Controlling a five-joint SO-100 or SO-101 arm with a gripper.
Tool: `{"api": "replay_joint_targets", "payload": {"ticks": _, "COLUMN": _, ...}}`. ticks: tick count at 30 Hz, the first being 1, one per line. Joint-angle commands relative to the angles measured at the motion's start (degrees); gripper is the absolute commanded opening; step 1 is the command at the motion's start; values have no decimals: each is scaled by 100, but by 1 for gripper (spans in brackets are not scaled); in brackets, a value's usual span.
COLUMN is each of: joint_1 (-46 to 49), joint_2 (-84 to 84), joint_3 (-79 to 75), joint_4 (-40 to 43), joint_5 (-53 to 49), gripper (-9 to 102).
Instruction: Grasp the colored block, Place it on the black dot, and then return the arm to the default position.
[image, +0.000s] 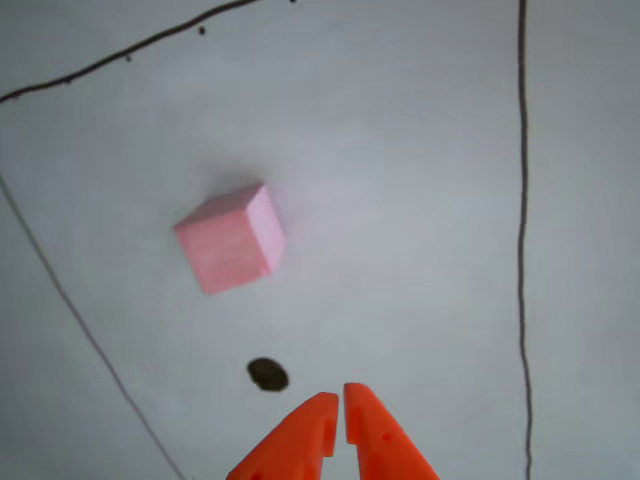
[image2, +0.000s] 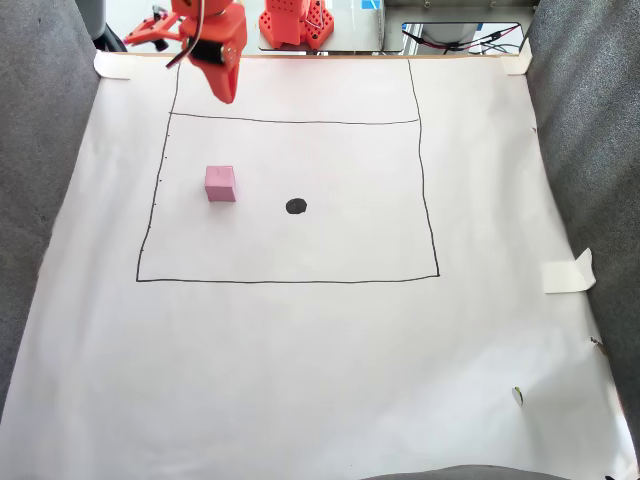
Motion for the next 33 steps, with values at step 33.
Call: {"api": "replay_joint_targets", "payload": {"ticks": 33, "joint_1": -9, "joint_2": -2391, "joint_3": -2435, "joint_4": -765, "joint_5": -1134, "gripper": 0}}
